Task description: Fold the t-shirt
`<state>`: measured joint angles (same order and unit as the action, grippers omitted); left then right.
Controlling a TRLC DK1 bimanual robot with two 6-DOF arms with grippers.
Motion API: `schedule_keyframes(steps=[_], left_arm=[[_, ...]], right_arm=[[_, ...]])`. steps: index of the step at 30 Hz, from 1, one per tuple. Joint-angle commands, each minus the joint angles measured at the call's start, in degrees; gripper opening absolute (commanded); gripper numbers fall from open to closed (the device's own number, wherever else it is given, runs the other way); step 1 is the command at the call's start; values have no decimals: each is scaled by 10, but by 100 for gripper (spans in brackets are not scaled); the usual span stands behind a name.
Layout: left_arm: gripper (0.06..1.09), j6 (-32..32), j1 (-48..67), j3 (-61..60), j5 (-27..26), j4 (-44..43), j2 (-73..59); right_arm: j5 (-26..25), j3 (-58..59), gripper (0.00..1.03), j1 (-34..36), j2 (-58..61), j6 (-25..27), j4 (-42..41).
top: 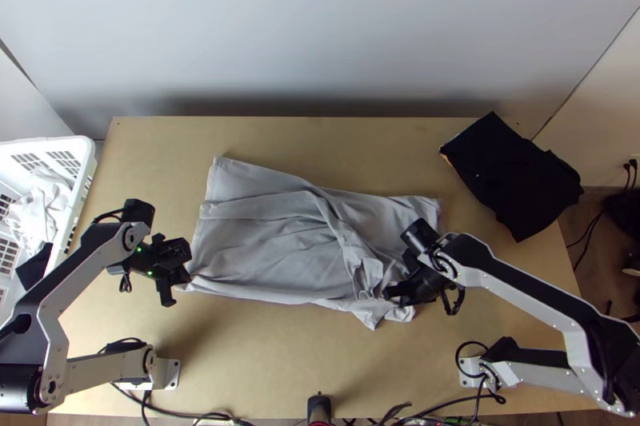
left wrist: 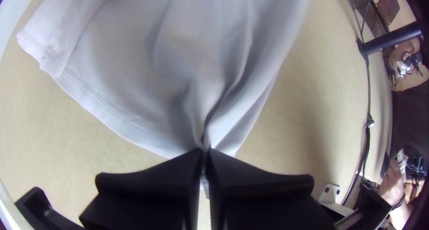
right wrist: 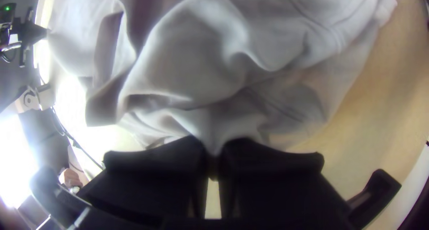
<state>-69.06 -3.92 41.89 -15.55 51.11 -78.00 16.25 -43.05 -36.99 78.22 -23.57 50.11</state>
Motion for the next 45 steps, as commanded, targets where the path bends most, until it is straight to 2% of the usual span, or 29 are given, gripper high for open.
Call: schedule_keyframes(steps=[1,6,8,12,15,22,30,34,36,45], left_arm=[[9,5,-1,24,-11,22,7],[9,25,-1,76,-44,63,9],[9,39,-1,107,-73,89,6],[9,79,1,187,-154,170,-21],[9,94,1,224,-186,200,-40],[9,118,-1,282,-206,210,-96],[9,194,-15,361,-240,197,-171],[9,267,1,427,-236,224,-244],[9,280,6,467,-236,256,-269],[9,319,5,570,-225,281,-308]], right_arm=[[-18,-7,3,-11,-48,-2,-7],[-13,-27,3,-13,-85,-2,-8],[11,-39,3,-13,-97,-2,-8],[27,-67,3,-13,-122,-6,-12],[48,-87,3,-12,-135,-17,-14],[64,-100,3,28,-140,-26,-14],[66,-92,3,103,-126,-54,-44],[95,-112,3,140,-71,-57,-49],[97,-136,3,151,-45,-55,-42],[119,-251,3,233,85,-17,12]])
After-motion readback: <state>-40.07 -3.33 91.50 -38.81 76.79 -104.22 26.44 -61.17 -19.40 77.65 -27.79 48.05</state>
